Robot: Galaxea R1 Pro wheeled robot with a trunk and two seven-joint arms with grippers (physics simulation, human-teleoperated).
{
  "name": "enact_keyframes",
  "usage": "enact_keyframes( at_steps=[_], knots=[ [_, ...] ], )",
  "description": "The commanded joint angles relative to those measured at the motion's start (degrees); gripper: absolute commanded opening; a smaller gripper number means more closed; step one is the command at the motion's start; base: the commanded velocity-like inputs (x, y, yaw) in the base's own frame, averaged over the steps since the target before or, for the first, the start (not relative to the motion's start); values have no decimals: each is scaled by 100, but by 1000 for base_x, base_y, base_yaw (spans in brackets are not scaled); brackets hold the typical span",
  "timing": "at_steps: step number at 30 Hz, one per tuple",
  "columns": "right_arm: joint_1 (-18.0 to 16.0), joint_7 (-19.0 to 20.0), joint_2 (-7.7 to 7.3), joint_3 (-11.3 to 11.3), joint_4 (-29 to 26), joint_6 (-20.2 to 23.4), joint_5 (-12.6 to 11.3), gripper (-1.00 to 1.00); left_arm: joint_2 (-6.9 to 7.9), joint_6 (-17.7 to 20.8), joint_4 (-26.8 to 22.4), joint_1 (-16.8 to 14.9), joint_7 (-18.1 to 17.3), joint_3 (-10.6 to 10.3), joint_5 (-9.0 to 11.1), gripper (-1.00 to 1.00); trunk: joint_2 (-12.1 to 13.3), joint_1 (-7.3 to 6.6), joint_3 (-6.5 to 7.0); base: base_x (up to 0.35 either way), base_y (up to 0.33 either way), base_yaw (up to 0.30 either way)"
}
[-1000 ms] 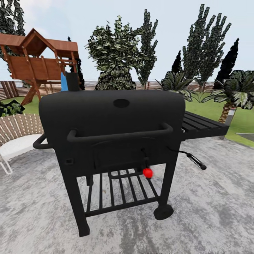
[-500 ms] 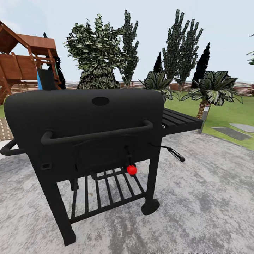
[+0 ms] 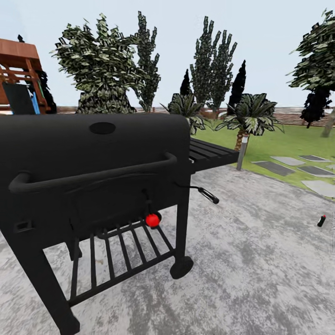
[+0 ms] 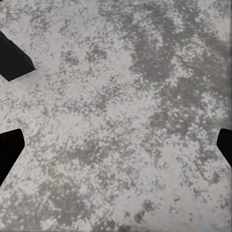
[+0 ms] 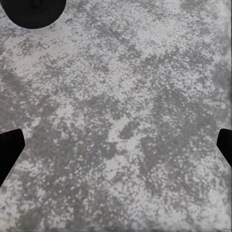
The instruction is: In the garden, pick up the pesticide atomizer on the floor and spray pesticide onto both trees until each tree trunk is fully covered.
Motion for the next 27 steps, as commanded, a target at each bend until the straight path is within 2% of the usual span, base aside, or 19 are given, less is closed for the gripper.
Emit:
enact_keyframes(
  at_steps=[1,4,7,10,27],
  knots=[
    [-5,3,1,-8,6,-21,-2,100,3,-16,1,-2,7,5,5,100,-44,22,-24,0,0,-297],
    [-5,3,1,-8,6,-20,-2,100,21,-14,-1,-2,9,72,14,100,-165,88,-78,0,0,-297],
    [-5,3,1,-8,6,-21,-2,100,27,-17,-2,-5,8,257,10,100,-285,154,-132,0,0,-297],
    [-5,3,1,-10,6,-24,-2,100,47,-20,-2,-2,8,357,8,100,-405,220,-186,0,0,-297],
    [-5,3,-1,-8,6,-21,-2,100,68,-22,3,-2,7,392,8,100,-1087,593,-491,0,0,-297]
  ],
)
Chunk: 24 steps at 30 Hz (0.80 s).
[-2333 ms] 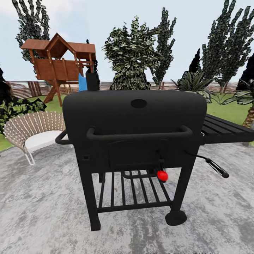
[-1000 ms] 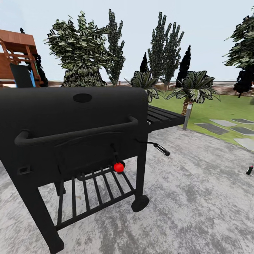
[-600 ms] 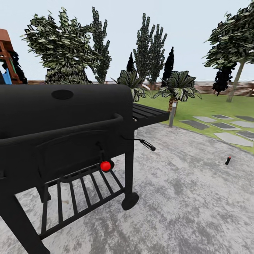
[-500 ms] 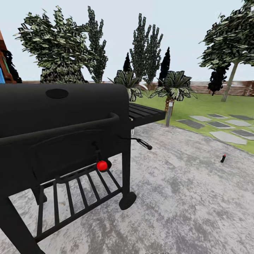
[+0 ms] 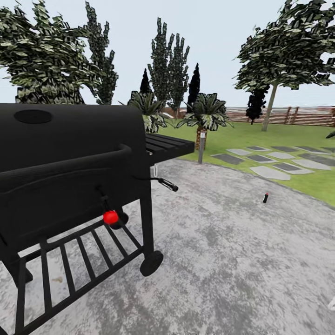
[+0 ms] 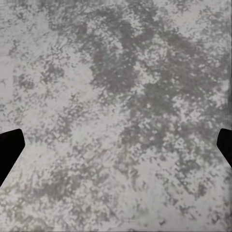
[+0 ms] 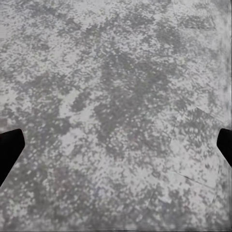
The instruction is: In the garden, pick up the pesticide atomizer on the floor and spray pesticide onto both trees until each tree trunk is fully covered.
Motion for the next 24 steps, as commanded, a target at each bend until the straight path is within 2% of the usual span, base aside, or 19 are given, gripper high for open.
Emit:
enact_keyframes(
  at_steps=[1,24],
  knots=[
    [-5,3,3,-8,6,-19,-2,100,-2,-19,2,-2,7,5,3,100,-44,22,-24,0,0,-297],
    [-5,3,4,-8,6,-16,-2,100,4,-18,-3,-2,7,5,-6,100,-926,505,-419,0,0,-297]
  ],
)
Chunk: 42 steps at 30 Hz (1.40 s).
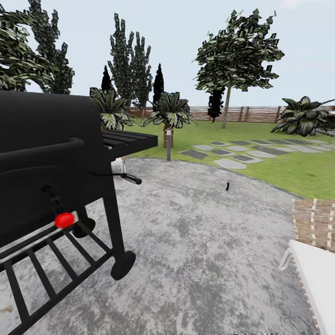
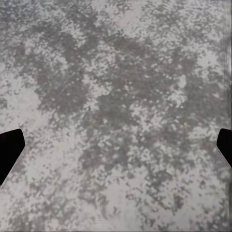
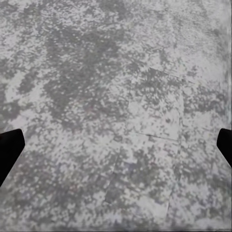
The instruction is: In the garden, pick up the pesticide atomizer on the floor and spray pesticide onto both trees until each tree trunk is fully covered.
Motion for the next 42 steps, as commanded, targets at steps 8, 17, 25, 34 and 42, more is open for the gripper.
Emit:
enact_keyframes(
  at_steps=[8,17,25,34,42],
  knots=[
    [-5,3,1,-8,6,-21,-2,100,-1,-22,2,-2,7,5,2,100,-2,-1,-6,0,0,-297],
    [-5,3,1,-8,6,-19,-2,100,8,-22,2,-2,7,13,9,100,-2,-1,-6,54,0,-297],
    [-5,3,1,-8,6,-19,-2,100,61,-21,4,-2,0,8,2,100,-2,-1,-6,319,0,-297],
    [-5,-3,1,-8,18,-25,5,100,109,-23,3,-2,-1,5,-5,100,-2,-1,-6,337,0,-182],
    [-5,-6,18,34,66,-24,32,100,188,-23,3,-2,-1,5,1,100,-2,-1,-6,338,0,-5]
  ],
)
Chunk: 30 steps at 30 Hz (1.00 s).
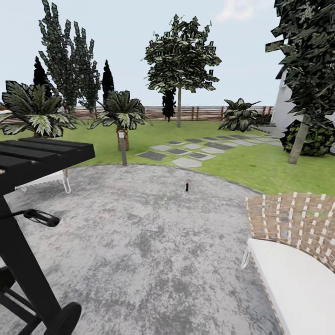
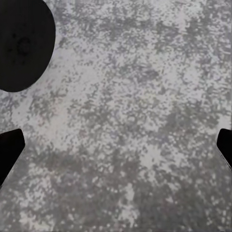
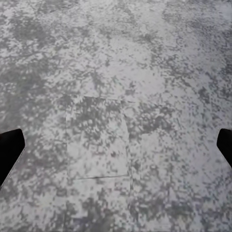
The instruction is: In the garden, pick up the pesticide atomizer on the floor and spray pesticide onto both trees until each tree trunk is fully covered.
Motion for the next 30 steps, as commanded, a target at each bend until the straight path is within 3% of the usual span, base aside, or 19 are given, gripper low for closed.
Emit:
enact_keyframes(
  at_steps=[1,19,30],
  knots=[
    [-3,2,2,-10,5,-19,2,100,0,-19,4,-3,7,5,2,100,-2,3,-6,338,0,0],
    [-3,-7,-7,-29,-3,-20,-1,100,4,-10,11,-3,14,13,2,100,-2,3,-6,338,-12,-4],
    [-3,-7,-7,-35,6,-21,-6,100,4,-10,9,-3,11,13,8,100,-2,3,-6,338,-23,-252]
  ],
)
